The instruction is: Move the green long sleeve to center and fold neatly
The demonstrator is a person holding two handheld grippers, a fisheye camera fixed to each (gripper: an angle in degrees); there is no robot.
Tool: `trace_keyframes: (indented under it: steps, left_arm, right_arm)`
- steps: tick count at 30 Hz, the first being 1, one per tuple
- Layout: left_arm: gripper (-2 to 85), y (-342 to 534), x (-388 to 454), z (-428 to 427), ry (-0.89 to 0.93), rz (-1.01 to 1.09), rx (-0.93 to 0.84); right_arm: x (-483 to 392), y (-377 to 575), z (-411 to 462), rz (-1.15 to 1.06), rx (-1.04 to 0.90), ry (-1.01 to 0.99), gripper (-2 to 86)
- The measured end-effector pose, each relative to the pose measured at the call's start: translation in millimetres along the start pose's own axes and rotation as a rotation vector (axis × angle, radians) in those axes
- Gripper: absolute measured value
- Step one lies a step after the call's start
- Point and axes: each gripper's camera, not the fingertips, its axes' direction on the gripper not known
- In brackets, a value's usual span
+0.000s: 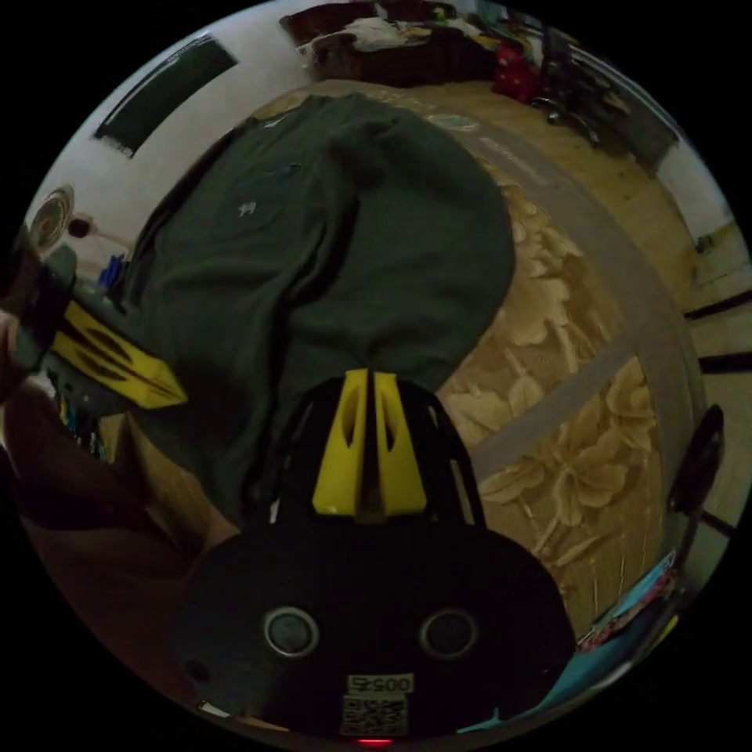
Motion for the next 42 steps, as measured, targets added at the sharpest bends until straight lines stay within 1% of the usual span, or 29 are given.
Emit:
trace_keyframes:
  steps: [2, 5, 7, 9, 10, 13, 16, 18, 22, 26, 28, 30, 32, 34, 35, 37, 39, 40, 42]
  left_arm:
    - [-0.2, 4, 3, 3, 0.001, -0.037, 0.022]
    - [0.8, 3, 19, 9, -0.031, -0.016, 0.042]
    - [3.7, -2, 41, 17, -0.098, 0.057, 0.043]
    - [6.7, -7, 60, 26, -0.172, 0.138, 0.029]
    - [8.5, -10, 74, 34, -0.230, 0.195, 0.011]
    - [11.2, -16, 101, 56, -0.323, 0.287, -0.059]
    - [10.7, -18, 112, 72, -0.380, 0.279, -0.133]
    - [9.0, -16, 112, 70, -0.339, 0.246, -0.117]
    - [4.5, -10, 112, 61, -0.284, 0.175, -0.144]
    - [3.8, 2, 120, 53, -0.320, 0.191, -0.161]
    - [3.4, 12, 124, 47, -0.358, 0.202, -0.171]
    - [2.9, 21, 124, 40, -0.369, 0.202, -0.170]
    - [2.6, 31, 121, 30, -0.354, 0.203, -0.164]
    - [2.2, 45, 113, 6, -0.271, 0.190, -0.139]
    - [2.1, 49, 111, -3, -0.253, 0.186, -0.120]
    - [1.9, 67, 99, -46, -0.231, 0.170, -0.020]
    - [1.7, 82, 89, -83, -0.225, 0.173, 0.060]
    - [1.7, 94, 81, -109, -0.231, 0.173, 0.115]
    - [1.6, 114, 66, -146, -0.235, 0.159, 0.169]
  right_arm:
    - [16, 1, -8, 0.070, 0.020, 0.082, -1.3]
    - [41, 3, -20, 0.142, 0.023, -0.040, -0.7]
    - [50, 4, -28, 0.183, 0.026, -0.116, 0.6]
    - [52, 7, -48, 0.206, 0.090, -0.160, 2.2]
    - [50, 7, -53, 0.202, 0.107, -0.164, 2.4]
    - [35, 1, -74, 0.124, 0.138, -0.188, 2.6]
    - [18, -10, -89, 0.067, 0.119, -0.135, 2.6]
    - [13, -16, -102, 0.041, 0.126, -0.148, 3.2]
    - [3, -30, -108, -0.024, 0.094, -0.222, 5.6]
    - [-34, -54, -109, -0.199, 0.002, -0.174, 7.6]
    - [-50, -60, -105, -0.278, -0.049, -0.100, 6.9]
    - [-63, -66, -95, -0.308, -0.126, 0.081, 0.9]
    - [-63, -68, -107, -0.321, -0.112, 0.081, -0.2]
    - [-55, -72, -130, -0.289, -0.065, 0.044, -0.6]
    - [-45, -77, -149, -0.254, -0.029, -0.007, -0.7]
    - [-27, -85, -178, -0.196, 0.021, -0.113, -0.8]
    - [1, -96, -216, -0.125, 0.105, -0.295, -0.9]
    - [7, -99, -225, -0.111, 0.130, -0.339, -0.9]
    - [26, -111, -258, -0.076, 0.222, -0.515, -0.9]
